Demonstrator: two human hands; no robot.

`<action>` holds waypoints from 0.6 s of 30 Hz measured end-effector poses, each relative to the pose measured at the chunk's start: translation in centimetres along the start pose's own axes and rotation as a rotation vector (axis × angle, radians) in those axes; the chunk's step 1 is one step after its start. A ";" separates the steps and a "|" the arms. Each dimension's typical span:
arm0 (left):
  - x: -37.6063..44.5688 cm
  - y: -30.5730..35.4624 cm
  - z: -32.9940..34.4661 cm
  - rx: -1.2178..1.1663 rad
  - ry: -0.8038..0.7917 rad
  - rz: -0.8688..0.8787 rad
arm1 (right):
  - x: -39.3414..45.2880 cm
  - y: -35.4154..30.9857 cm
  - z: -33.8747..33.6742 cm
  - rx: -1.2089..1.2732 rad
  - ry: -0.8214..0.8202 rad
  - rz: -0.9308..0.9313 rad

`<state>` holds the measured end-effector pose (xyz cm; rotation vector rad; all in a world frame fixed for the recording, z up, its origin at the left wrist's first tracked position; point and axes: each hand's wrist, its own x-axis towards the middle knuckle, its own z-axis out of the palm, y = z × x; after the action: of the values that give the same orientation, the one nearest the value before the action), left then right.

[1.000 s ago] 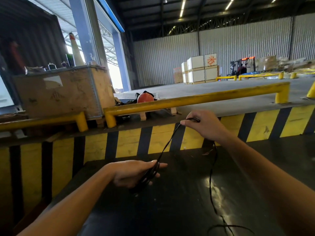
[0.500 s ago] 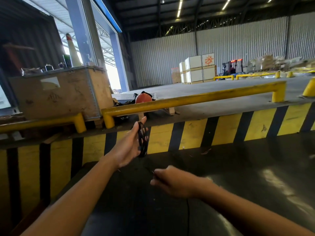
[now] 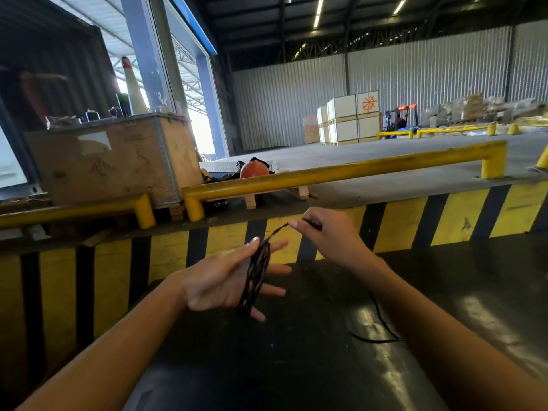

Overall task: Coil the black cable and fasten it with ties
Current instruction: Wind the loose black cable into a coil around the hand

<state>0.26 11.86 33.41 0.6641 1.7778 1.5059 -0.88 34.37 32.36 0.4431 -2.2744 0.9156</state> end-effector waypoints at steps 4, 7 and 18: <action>-0.2 2.1 -0.4 -0.459 -0.266 0.230 | -2.5 -0.2 2.8 0.152 -0.271 0.064; 0.4 3.2 0.3 -0.501 -0.073 0.351 | -5.4 -1.3 5.5 0.194 -0.587 0.069; 1.4 1.5 -0.6 0.735 0.437 0.026 | -1.9 -2.4 -0.4 -0.188 -0.534 -0.190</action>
<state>-1.11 12.82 34.63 0.7321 2.7099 1.0292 1.90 33.16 32.52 0.8853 -2.7003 0.5203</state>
